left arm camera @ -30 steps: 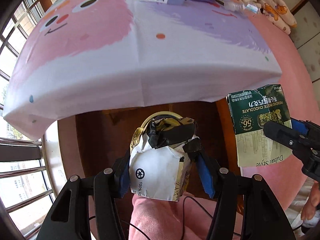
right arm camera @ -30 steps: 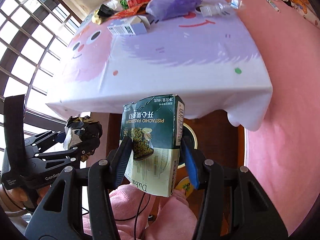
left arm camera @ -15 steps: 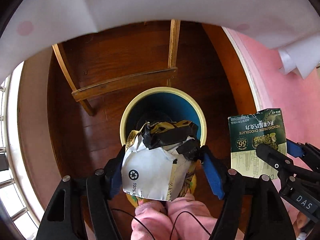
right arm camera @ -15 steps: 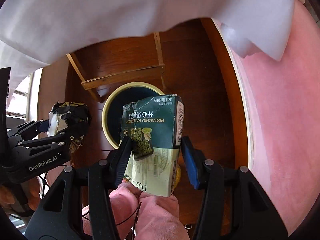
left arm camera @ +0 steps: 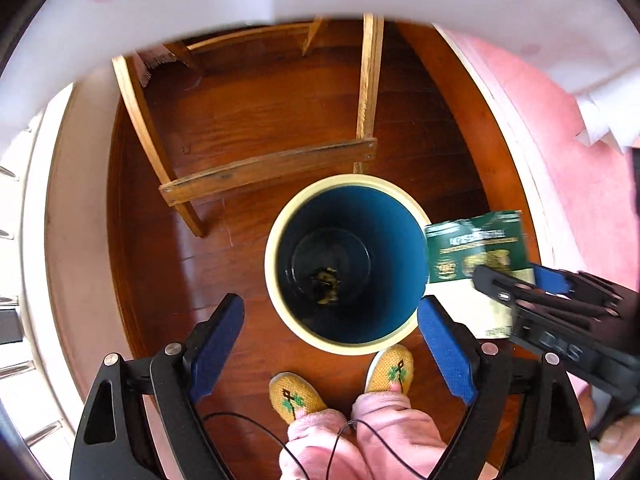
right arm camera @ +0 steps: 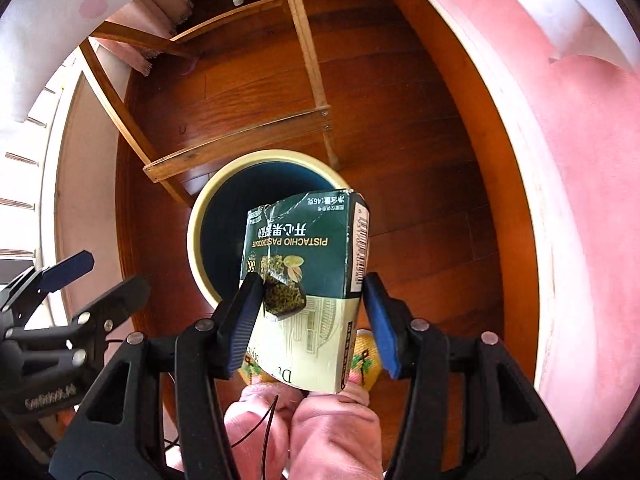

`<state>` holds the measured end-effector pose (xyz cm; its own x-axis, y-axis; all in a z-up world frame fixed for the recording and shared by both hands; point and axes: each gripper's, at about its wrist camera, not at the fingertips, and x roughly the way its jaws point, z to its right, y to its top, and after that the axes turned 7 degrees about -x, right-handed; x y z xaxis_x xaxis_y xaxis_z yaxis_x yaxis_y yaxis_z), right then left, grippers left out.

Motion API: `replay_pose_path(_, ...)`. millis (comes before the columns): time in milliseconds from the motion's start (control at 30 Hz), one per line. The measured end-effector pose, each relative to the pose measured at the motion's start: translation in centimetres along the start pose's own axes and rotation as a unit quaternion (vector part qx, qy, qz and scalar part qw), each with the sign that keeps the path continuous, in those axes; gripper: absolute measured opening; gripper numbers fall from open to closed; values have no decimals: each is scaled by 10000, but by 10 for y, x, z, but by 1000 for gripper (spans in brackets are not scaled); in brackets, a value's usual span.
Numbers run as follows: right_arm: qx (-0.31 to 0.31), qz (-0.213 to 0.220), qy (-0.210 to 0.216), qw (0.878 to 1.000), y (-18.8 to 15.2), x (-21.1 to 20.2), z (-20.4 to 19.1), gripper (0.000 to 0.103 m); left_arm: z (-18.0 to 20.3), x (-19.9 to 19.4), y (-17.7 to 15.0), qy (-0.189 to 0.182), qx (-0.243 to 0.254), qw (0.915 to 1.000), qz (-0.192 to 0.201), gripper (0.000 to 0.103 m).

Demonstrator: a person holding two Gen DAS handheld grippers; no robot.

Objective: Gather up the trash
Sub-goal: 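Carry both items over the trash bin and open both tools to drop them, then grasp the purple plastic bag with the left tool while the right tool grasps the clear bottle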

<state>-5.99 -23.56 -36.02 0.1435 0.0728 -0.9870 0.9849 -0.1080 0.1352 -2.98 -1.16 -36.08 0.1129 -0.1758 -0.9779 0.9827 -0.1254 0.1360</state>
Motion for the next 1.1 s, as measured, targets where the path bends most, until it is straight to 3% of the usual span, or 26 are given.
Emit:
replay_pose_path(200, 45, -514, 260, 9983, 18, 18, -28, 56, -22, -31, 3, 60, -193, 9998, 46, 90)
replay_pose_path(267, -47, -536, 277, 9982, 19, 16, -37, 74, -30, -43, 4, 78, -253, 9996, 104, 90)
replay_pose_path(300, -74, -531, 313, 9981, 19, 14, -42, 77, -33, -50, 5, 89, -279, 9995, 131, 90)
replay_pose_path(567, -106, -592, 387, 9974, 23, -20, -64, 78, -45, -121, 11, 134, -280, 9988, 383, 90)
replay_pose_path(800, -142, -270, 331, 9990, 30, -117, -71, 78, -36, -222, 31, -3, -77, 9969, 784, 90)
replay_pose_path(1100, -72, 822, 307, 9961, 49, -279, -92, 78, -7, -344, 69, -106, 477, 9878, 1481, 90)
